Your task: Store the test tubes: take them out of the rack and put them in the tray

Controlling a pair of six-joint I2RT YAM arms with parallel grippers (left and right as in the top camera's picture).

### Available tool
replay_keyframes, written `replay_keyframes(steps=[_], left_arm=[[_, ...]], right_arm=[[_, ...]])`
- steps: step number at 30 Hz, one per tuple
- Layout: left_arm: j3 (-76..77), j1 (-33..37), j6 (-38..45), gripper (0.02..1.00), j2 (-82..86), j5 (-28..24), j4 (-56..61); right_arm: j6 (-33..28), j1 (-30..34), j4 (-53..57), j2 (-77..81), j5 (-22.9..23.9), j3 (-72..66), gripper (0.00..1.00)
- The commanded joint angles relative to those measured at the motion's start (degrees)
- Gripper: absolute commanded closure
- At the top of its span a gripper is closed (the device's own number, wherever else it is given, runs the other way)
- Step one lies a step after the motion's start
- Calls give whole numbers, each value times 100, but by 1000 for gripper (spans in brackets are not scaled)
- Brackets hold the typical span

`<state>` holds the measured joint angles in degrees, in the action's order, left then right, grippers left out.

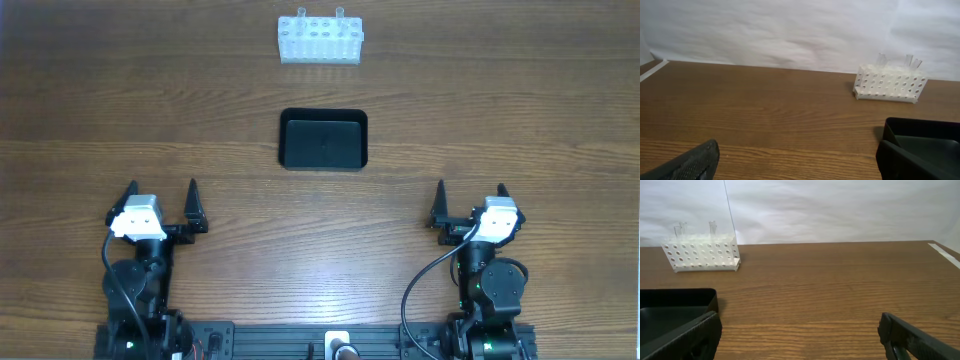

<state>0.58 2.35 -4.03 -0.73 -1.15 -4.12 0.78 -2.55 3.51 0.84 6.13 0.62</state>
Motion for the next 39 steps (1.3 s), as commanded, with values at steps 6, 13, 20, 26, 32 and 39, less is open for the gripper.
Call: replay_keyframes(steps=[6, 13, 20, 26, 32, 39], left_arm=[[-26, 24, 79, 20, 35, -79, -24], [-26, 24, 79, 23, 35, -79, -24], [-26, 24, 79, 20, 35, -79, -24], [-26, 24, 79, 20, 35, -79, -24], [-26, 24, 83, 20, 35, -57, -26], [83, 4, 81, 23, 2, -61, -24]], right_arm=[[-44, -15, 33, -52, -11, -31, 7], [-44, -15, 33, -52, -11, -31, 9], [-44, -15, 33, -52, -11, -31, 7], [-44, -15, 33, -52, -11, -31, 9], [-44, -15, 33, -52, -11, -31, 7], [-44, -15, 33, -52, -11, -31, 7]])
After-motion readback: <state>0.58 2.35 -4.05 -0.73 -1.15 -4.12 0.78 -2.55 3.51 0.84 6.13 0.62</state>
